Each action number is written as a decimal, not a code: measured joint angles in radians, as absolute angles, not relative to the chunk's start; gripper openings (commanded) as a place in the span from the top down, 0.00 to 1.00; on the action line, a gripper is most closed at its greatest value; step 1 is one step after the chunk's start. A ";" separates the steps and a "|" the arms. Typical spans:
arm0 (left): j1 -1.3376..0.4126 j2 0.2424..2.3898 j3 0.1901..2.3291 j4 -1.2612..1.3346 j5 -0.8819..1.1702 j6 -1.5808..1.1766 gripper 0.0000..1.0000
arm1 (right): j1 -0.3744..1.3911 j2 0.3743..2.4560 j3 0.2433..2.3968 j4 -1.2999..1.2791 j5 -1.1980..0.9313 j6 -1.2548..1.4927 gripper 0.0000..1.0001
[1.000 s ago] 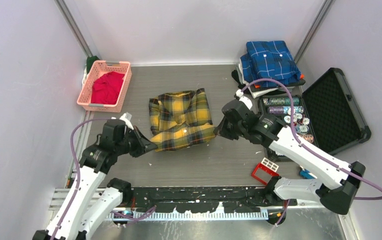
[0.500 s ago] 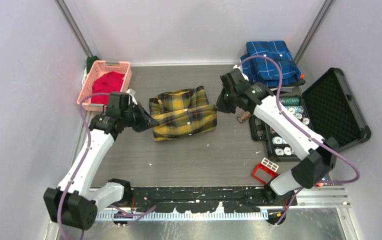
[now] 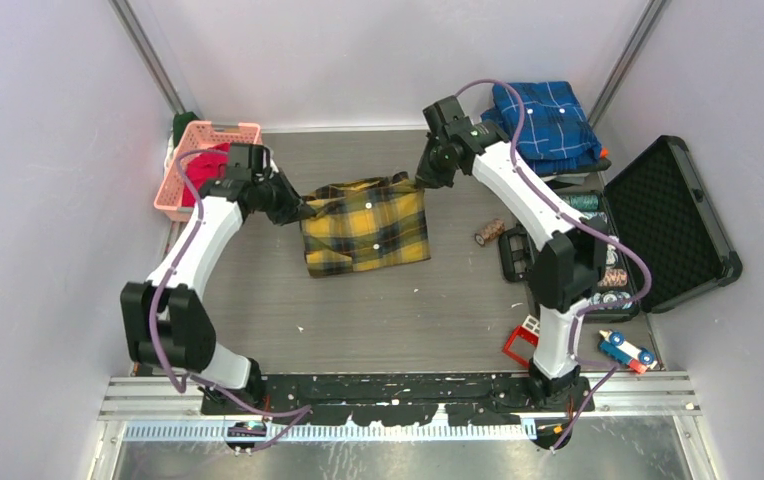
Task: Fold and stack the mixed laundry pile
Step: Fold the shirt at the center of the board.
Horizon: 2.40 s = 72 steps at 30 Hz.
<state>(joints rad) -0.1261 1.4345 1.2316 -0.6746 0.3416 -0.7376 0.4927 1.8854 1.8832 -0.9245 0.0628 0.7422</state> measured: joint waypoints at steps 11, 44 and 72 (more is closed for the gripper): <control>-0.093 1.735 1.457 -0.653 0.323 -0.717 1.00 | 0.423 2.196 2.200 -0.952 -0.009 0.709 0.99; 0.028 2.099 1.840 -0.714 0.215 -0.674 0.33 | 0.423 2.024 1.950 -0.543 -0.265 0.609 0.78; -0.352 1.895 1.356 -0.510 0.150 -0.585 0.71 | 0.431 2.766 2.529 -0.352 -0.728 0.780 0.91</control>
